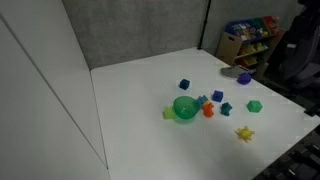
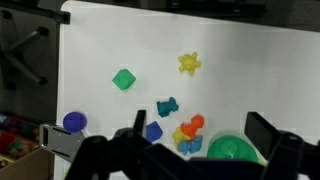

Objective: Put the blue toy in the green bowl

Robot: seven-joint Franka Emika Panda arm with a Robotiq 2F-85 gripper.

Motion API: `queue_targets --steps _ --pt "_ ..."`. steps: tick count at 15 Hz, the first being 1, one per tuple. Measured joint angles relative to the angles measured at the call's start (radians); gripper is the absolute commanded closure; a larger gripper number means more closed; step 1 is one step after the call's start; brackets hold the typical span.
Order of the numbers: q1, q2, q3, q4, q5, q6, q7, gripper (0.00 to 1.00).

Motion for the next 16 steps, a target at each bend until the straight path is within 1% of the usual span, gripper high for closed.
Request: queue_targets --steps 7,11,16 --pt "0.000 0.000 0.000 0.000 0.000 0.000 0.000 0.00" --pt "0.012 0.005 -0.008 0.000 0.000 0.002 0.000 0.00" --pt "0.017 0.028 -0.023 -0.001 0.000 0.067 0.000 0.00"
